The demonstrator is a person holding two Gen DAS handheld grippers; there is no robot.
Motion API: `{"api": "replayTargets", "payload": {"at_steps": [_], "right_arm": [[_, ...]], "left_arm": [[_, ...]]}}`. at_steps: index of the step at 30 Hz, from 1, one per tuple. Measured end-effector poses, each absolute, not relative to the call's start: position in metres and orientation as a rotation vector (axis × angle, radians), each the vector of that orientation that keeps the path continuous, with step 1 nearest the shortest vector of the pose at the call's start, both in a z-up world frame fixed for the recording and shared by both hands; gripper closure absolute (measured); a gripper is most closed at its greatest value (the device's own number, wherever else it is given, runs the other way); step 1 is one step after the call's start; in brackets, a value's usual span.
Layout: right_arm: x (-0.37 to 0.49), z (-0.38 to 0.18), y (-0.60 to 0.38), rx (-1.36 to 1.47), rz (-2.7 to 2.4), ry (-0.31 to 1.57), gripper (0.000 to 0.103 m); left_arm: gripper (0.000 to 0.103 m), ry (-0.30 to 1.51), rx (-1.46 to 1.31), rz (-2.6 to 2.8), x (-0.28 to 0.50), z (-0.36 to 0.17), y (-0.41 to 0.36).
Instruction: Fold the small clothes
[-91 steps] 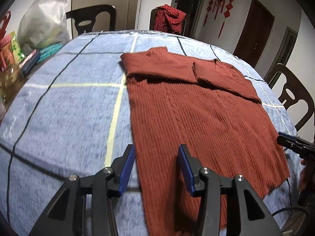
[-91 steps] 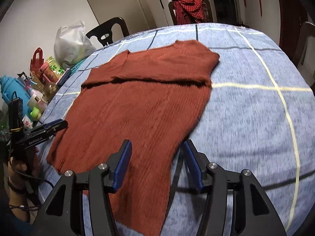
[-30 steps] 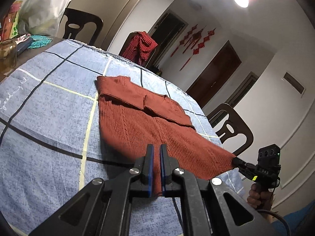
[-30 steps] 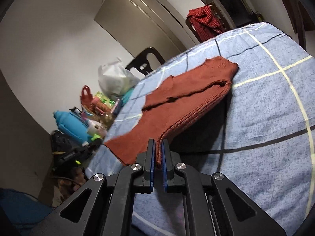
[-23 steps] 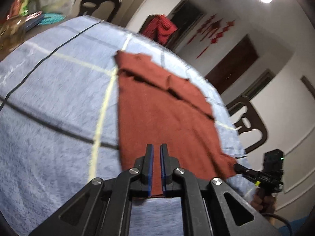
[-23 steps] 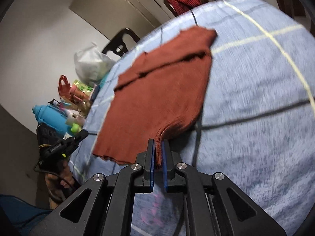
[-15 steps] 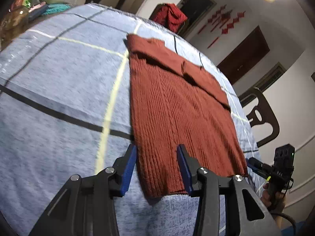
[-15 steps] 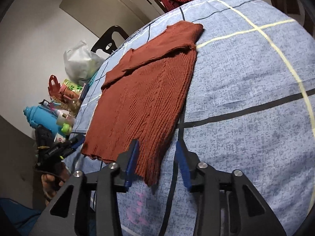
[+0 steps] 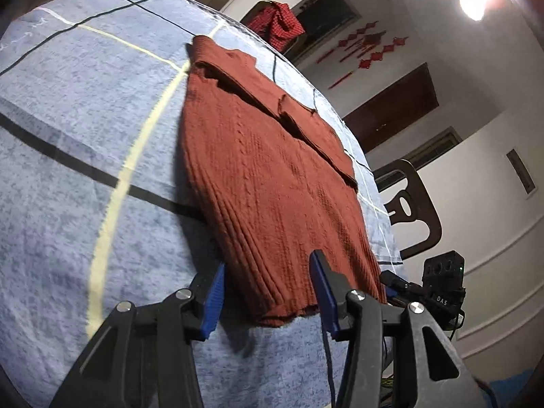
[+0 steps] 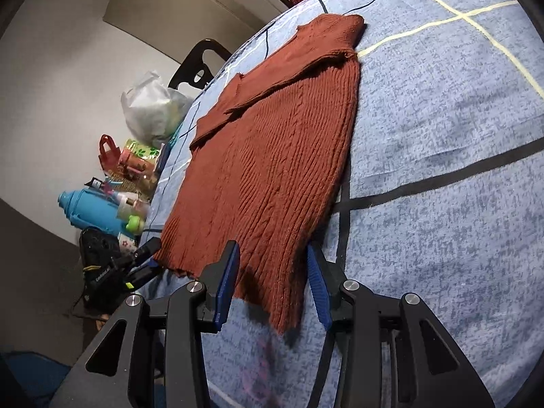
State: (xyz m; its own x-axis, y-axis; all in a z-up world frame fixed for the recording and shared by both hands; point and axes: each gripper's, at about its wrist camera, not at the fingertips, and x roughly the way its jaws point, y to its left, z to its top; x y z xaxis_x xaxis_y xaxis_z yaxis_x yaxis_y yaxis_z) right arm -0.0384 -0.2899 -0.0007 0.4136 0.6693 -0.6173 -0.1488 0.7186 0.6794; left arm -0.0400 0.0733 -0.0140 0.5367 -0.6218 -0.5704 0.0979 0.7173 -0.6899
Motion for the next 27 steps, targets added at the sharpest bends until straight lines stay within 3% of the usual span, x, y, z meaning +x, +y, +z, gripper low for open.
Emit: {"api": "replayTargets", "payload": {"at_steps": [6,9,11,12,14,27], "right_arm": [[-0.037,0.002,-0.286,0.564,0.555,1.018,0.063],[-0.036,0.001,-0.284,0.544,0.547,1.02,0.075],[-0.034,-0.002,-0.28,0.529,0.541,1.032,0.093],[-0.033,-0.003,-0.277,0.52,0.543,1.031,0.094],[-0.032,-0.003,-0.274,0.518,0.556,1.022,0.095],[-0.048,0.053,-0.307,0.668,0.684,0.772,0.097]], "left_arm": [[0.055,0.904,-0.637,-0.471,-0.034,-0.008,0.065],[0.057,0.898,-0.643,-0.464,-0.031,-0.01,0.065],[0.076,0.909,-0.655,-0.456,-0.026,-0.014,0.064],[0.078,0.911,-0.669,-0.453,-0.025,-0.016,0.065],[0.091,0.909,-0.684,-0.453,-0.023,-0.018,0.066],[0.093,0.708,-0.66,-0.53,-0.045,0.05,0.089]]}}
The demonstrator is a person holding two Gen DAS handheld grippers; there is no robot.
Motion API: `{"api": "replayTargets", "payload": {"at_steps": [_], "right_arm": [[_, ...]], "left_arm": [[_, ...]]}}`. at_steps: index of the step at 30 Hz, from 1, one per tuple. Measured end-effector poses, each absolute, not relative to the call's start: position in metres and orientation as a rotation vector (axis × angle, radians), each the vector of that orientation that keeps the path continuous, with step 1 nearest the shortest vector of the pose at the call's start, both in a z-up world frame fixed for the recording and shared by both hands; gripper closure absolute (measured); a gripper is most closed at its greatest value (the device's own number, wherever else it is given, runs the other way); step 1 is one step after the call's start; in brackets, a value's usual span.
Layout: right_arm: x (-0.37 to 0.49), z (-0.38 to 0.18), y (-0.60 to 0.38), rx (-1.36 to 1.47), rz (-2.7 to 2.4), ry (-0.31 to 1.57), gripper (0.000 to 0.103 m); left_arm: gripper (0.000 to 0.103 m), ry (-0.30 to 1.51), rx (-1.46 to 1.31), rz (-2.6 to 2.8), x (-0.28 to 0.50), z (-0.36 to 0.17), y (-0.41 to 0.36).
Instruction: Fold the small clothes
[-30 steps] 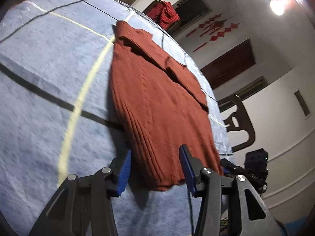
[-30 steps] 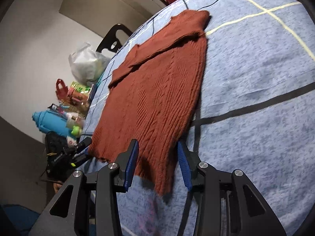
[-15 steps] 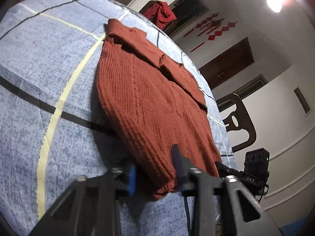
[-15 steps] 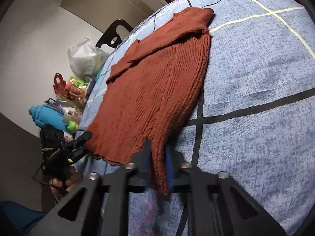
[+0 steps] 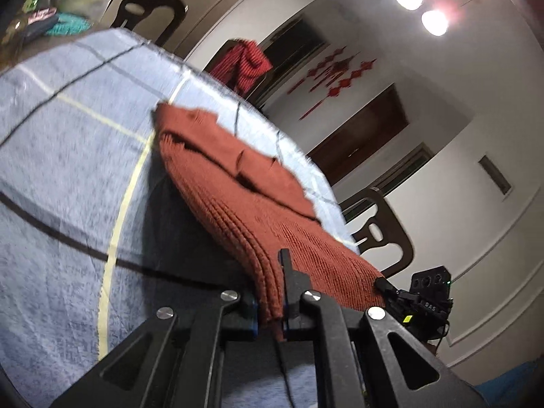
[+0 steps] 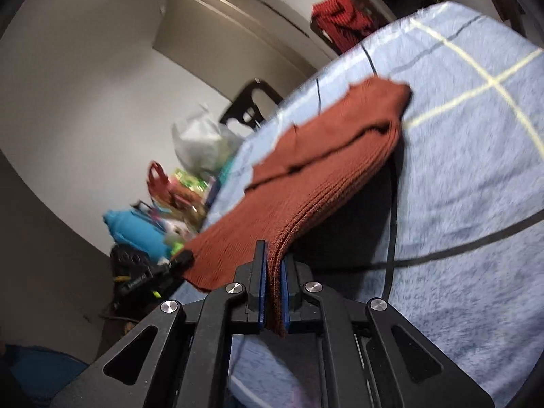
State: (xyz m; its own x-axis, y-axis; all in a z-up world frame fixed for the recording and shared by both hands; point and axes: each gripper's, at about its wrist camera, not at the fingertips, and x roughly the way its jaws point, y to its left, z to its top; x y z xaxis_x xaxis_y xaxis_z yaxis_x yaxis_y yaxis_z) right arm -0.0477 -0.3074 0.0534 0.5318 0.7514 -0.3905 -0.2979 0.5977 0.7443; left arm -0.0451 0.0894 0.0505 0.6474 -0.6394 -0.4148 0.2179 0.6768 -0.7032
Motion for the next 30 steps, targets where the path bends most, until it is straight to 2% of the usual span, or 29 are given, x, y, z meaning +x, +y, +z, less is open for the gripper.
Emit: {"api": "replayTargets", "payload": {"at_steps": [4,10,16,22,30], "right_arm": [[-0.057,0.066,-0.318,0.697,0.697,0.721,0.097],[-0.037,0.044,-0.309,0.709,0.683,0.79,0.097],[-0.015,0.057,-0.308,0.684,0.699,0.755,0.097],[0.031,0.063,-0.314,0.729,0.665,0.734,0.097],[0.123,0.034,-0.325,0.859,0.532,0.839,0.096]], "left_arm": [[0.093,0.67,-0.637,-0.539,-0.051,0.068,0.09],[0.093,0.724,-0.668,-0.522,-0.023,0.051,0.091],[0.093,0.697,-0.653,-0.514,0.004,0.058,0.093],[0.093,0.706,-0.702,-0.489,0.055,0.057,0.105],[0.093,0.819,-0.726,-0.401,0.151,0.038,0.098]]}}
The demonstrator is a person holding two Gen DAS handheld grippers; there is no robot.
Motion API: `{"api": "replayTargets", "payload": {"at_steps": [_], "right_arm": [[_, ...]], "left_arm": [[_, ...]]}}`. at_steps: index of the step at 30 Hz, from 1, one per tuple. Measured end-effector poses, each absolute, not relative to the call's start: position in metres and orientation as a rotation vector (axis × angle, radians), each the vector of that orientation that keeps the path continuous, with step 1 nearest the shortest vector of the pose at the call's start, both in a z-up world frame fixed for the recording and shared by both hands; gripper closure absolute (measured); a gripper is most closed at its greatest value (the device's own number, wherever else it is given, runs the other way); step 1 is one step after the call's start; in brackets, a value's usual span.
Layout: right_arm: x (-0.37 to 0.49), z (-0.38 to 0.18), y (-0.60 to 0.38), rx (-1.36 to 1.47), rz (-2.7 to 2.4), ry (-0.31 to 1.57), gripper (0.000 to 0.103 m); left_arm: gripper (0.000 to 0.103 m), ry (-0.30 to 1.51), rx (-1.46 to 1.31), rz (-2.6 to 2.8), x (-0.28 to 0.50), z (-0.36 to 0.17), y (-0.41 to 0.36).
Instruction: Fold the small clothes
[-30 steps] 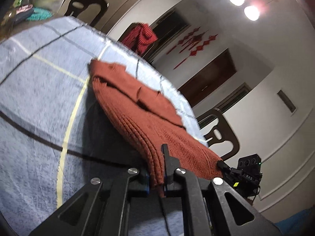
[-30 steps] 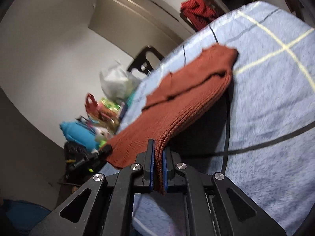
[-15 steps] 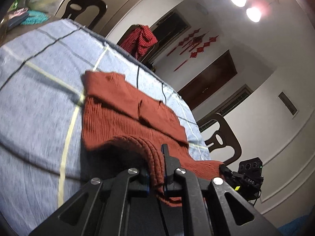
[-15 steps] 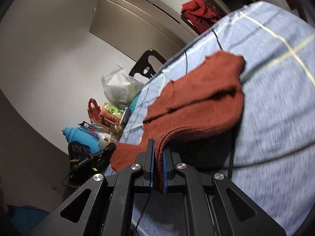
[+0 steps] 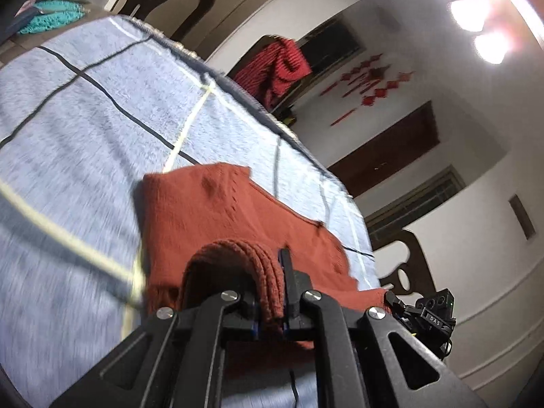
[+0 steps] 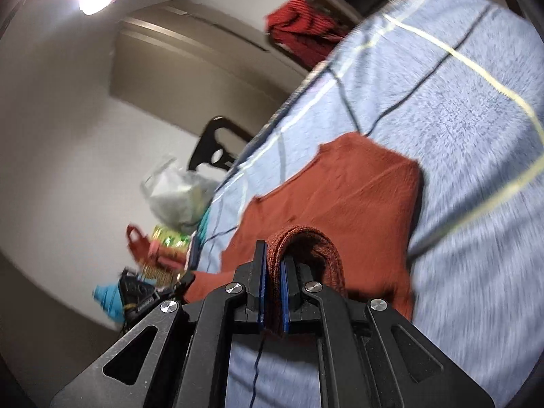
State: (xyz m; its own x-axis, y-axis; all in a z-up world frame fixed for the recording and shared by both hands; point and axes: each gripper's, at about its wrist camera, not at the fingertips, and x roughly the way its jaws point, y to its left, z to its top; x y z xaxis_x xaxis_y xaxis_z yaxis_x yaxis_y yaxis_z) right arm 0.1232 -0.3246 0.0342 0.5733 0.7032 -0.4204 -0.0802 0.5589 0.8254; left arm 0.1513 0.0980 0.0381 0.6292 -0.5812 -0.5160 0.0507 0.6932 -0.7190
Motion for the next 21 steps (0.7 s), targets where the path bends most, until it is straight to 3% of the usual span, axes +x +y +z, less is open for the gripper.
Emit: {"api": "replayTargets", "payload": {"at_steps": [5,9,11,15,19,21], "right_arm": [[0.172,0.005,-0.332,0.961,0.451,0.952,0.09],[0.188,0.005,-0.34,0.998,0.441,0.902,0.081],[0.194,0.007,-0.344,1.014,0.455,0.876,0.069],[0.196,0.019,-0.346,0.958,0.454,0.853,0.068],[0.189,0.035,-0.342,0.83,0.461,0.82,0.068],[0.189,0.037,-0.341,0.772,0.444,0.829,0.068]], "left_arm": [[0.088,0.928,-0.807,-0.342,0.206,0.009,0.098],[0.068,0.903,-0.837,-0.313,0.225,0.006,0.105],[0.063,0.882,-0.852,-0.291,0.231,0.008,0.11],[0.057,0.856,-0.859,-0.263,0.229,0.014,0.122],[0.044,0.834,-0.764,-0.254,0.216,0.021,0.12],[0.044,0.866,-0.721,-0.25,0.218,0.018,0.116]]}}
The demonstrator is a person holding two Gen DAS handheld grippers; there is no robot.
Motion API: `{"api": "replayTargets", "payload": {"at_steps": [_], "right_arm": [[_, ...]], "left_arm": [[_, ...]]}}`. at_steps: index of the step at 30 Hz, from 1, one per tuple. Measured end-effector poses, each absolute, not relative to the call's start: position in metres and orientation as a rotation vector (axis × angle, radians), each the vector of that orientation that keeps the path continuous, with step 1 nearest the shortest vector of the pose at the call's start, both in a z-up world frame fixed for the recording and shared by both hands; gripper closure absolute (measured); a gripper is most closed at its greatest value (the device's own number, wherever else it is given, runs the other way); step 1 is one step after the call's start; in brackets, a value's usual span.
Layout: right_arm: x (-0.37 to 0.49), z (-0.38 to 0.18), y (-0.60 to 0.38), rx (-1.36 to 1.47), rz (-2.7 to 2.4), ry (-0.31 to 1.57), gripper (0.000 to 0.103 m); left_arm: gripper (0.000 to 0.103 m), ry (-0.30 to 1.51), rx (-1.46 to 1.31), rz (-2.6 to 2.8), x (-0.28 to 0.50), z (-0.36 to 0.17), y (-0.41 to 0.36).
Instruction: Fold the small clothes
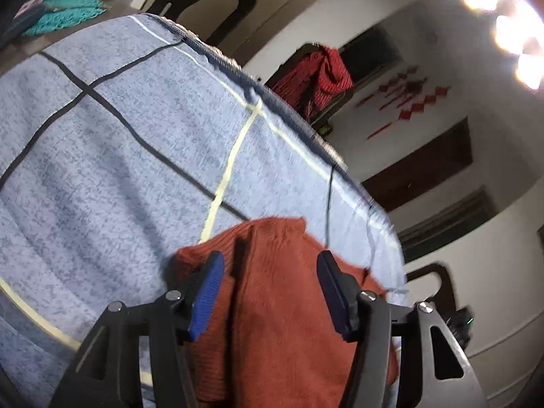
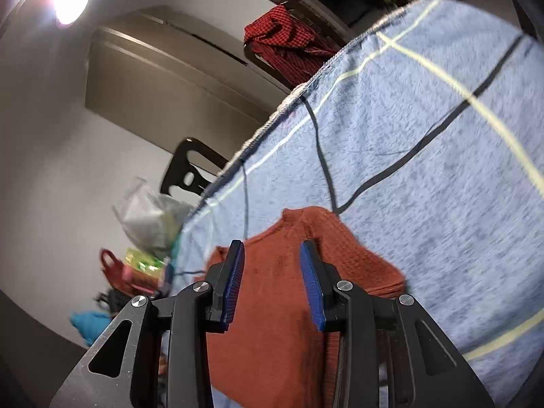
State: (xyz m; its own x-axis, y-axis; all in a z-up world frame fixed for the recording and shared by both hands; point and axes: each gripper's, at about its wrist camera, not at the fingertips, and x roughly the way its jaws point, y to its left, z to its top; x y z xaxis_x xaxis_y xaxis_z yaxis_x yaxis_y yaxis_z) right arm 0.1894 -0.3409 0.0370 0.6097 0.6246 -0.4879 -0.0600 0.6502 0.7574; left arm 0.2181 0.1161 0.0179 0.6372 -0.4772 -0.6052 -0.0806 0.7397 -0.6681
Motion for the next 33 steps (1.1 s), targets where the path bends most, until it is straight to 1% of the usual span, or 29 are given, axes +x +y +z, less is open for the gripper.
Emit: {"api": "replayTargets", "payload": {"at_steps": [7,9,11,12,13,14,15,17,22,26,31,33], "right_arm": [[0.21,0.026,-0.311,0.477,0.375,0.972,0.068],[0.212,0.025,-0.301,0.412,0.375,0.986,0.068],[0.215,0.022,-0.292,0.334,0.355,0.999,0.068],[0.215,0.022,-0.289,0.304,0.35,0.999,0.071],[0.215,0.022,-0.286,0.269,0.338,0.991,0.089],[0.215,0.023,-0.284,0.237,0.328,0.985,0.093],[0.214,0.024,-0.283,0.222,0.333,0.973,0.095],[0.214,0.029,-0.284,0.215,0.341,0.949,0.096],[0.218,0.044,-0.293,0.265,0.348,0.874,0.096],[0.229,0.047,-0.3,0.321,0.344,0.853,0.096],[0.251,0.017,-0.307,0.377,0.322,0.948,0.096],[0.252,0.011,-0.312,0.417,0.33,0.944,0.096]], "left_arm": [[0.044,0.952,-0.535,-0.248,0.239,0.011,0.091],[0.044,0.961,-0.486,-0.234,0.243,0.01,0.084],[0.048,0.968,-0.429,-0.222,0.244,0.012,0.077],[0.054,0.973,-0.392,-0.209,0.245,0.013,0.073],[0.072,0.979,-0.365,-0.205,0.246,0.014,0.071],[0.082,0.989,-0.345,-0.211,0.247,0.013,0.068],[0.083,0.993,-0.336,-0.214,0.248,0.012,0.067],[0.096,0.978,-0.319,-0.22,0.248,0.016,0.066],[0.096,0.906,-0.36,-0.231,0.255,0.035,0.075],[0.096,0.889,-0.369,-0.231,0.264,0.039,0.077],[0.096,0.953,-0.364,-0.197,0.28,0.016,0.077],[0.096,0.971,-0.386,-0.191,0.284,0.007,0.079]]}}
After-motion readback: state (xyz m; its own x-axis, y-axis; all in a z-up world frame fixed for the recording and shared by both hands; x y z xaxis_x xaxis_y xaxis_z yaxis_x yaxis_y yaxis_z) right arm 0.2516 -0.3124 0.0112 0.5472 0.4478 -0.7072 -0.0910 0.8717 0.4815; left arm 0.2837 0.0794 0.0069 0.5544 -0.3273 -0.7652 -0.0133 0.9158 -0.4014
